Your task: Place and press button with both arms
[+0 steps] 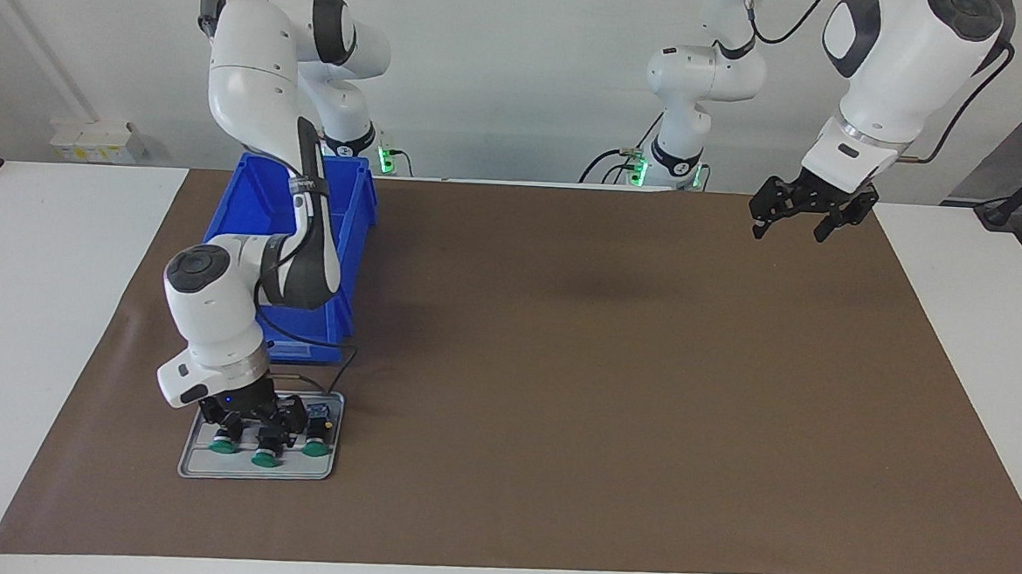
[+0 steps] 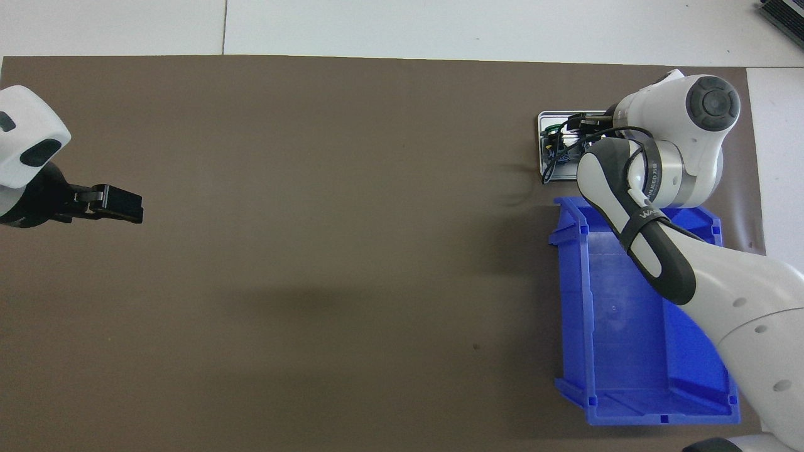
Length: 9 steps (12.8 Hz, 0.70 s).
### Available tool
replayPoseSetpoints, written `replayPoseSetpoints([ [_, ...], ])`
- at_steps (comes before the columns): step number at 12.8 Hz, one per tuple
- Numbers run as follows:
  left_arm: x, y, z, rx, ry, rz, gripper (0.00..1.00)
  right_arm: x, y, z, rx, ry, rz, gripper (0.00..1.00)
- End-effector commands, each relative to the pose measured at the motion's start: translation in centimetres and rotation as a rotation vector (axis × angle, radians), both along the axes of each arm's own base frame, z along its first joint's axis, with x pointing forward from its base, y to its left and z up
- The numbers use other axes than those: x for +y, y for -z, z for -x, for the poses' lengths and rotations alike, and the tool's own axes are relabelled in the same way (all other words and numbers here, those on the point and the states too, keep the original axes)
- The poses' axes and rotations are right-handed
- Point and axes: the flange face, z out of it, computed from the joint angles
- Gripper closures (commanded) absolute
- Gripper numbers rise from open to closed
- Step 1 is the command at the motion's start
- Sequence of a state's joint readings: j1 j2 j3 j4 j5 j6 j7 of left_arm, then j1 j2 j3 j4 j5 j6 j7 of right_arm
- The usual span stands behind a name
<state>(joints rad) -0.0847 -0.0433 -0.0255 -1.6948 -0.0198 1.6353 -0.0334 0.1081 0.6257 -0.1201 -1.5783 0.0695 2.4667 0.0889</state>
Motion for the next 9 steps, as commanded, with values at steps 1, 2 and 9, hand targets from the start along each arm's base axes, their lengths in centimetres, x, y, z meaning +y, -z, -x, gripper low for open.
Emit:
replayPoseSetpoints([
  [1,0.2,-0.1,0.9,-0.002,0.004,0.009,0.0,-0.3,0.4,0.3,-0.009,0.015,-0.036,0.27],
  [2,0.2,-0.1,0.9,-0.002,0.004,0.009,0.0,-0.3,0.4,0.3,-0.01,0.004,-0.039,0.34],
  [9,0.2,-0.1,0.9,-0.002,0.004,0.009,0.0,-0.2,-0.8,0.0,0.04,-0.066,-0.032,1.0],
])
